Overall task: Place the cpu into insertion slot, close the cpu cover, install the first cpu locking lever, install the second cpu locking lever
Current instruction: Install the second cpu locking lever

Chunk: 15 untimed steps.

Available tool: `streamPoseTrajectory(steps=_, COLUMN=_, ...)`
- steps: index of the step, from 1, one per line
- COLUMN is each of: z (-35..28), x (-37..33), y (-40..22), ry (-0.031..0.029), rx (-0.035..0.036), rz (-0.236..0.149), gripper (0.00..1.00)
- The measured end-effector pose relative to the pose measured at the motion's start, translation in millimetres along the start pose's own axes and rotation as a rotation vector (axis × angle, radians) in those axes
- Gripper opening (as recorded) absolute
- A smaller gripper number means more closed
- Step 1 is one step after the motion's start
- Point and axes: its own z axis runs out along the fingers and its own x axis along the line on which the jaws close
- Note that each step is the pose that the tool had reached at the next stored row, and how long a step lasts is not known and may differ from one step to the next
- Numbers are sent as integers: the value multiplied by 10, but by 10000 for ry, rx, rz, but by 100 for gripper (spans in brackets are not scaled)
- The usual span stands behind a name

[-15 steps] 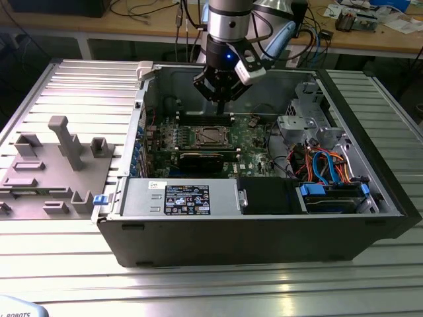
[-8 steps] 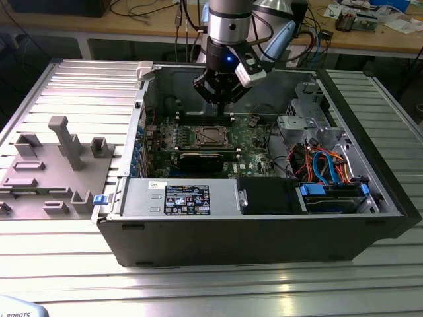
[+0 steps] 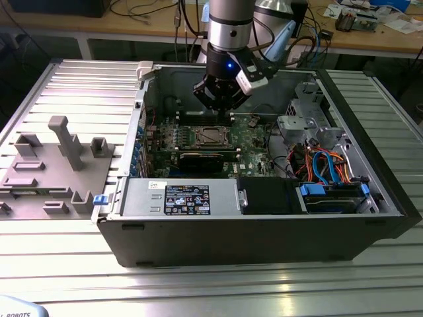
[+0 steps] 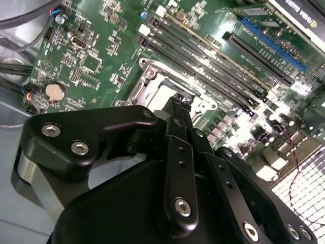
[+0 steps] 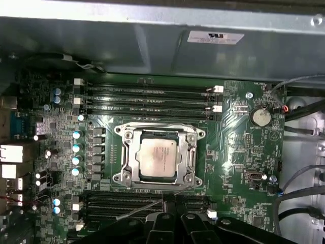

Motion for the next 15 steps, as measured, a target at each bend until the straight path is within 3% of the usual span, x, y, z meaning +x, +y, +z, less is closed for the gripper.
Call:
streamPoseTrajectory(steps=7, z=58, x=5, y=-91, ry=0, rx=-6, rz=-1, gripper=11)
streamPoseTrajectory(steps=9, z=88, x=11, y=-119, ry=-3, rx=-67, rz=0, gripper=11)
streamPoseTrajectory(steps=13, z=122, x=69, y=-216, ry=-21, rx=-451, rz=5, gripper=11)
streamPoseTrajectory(steps=14, z=140, x=78, y=-235, ry=-25, rx=-524, rz=6, gripper=11)
streamPoseTrajectory(steps=15, z=172, x=88, y=-240, ry=-26, rx=-548, rz=9, gripper=11)
